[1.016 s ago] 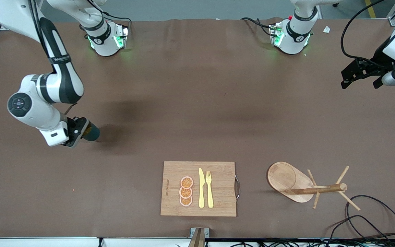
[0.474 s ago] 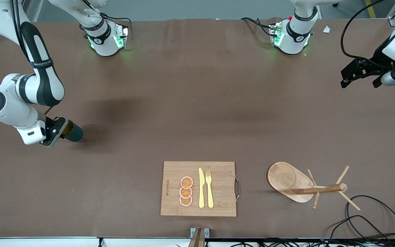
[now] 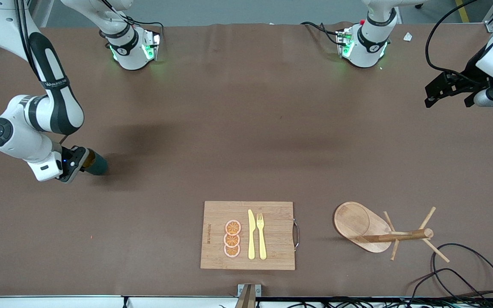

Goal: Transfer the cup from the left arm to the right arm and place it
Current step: 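Carry the teal mug away from the board with the right gripper, then lower the mug onto the table and open the right gripper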

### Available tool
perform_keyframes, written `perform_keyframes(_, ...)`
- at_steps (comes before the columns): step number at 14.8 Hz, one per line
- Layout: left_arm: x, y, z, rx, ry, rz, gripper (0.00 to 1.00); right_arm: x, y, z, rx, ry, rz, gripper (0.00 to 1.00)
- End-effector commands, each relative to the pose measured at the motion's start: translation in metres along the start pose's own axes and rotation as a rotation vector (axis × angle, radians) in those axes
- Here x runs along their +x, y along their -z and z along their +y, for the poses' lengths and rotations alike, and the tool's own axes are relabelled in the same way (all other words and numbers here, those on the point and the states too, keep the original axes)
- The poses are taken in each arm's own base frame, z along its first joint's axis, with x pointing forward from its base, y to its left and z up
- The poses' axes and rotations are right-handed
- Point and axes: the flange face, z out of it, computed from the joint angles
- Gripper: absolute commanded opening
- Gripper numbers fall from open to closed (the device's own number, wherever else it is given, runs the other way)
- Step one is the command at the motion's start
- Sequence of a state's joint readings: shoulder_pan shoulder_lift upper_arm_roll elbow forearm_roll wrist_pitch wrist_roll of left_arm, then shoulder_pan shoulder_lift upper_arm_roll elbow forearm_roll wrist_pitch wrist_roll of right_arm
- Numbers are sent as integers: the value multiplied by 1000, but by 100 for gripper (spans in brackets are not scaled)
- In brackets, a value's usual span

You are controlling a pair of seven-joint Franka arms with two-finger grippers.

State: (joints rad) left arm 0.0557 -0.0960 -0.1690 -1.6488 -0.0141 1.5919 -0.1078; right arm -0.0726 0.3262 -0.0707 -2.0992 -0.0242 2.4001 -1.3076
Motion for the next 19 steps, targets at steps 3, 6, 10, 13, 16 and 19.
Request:
perform_keyframes(3,0,6,-1,-12,4,-10,100,0,6,-4,22,12,-4,100)
perform_keyframes(6,0,8,-2,-15,0,-4,100,-1,40,-3,42,1,-6,100)
perform_keyframes(10,1,14,-4,-10,-7,9,100,-9,129,-1,69,-87,-14,100)
perform_keyframes(13,3,13,-3,-9,-11,8,100,-15,184,0,101,-197,-28,100)
perform_keyframes(16,4,12,-5,-21,-6,5,100,-12,228,4,114,-360,-45,100)
perform_keyframes(19,5,14,-6,-20,-3,8,100,10,283,10,49,-360,-50,100)
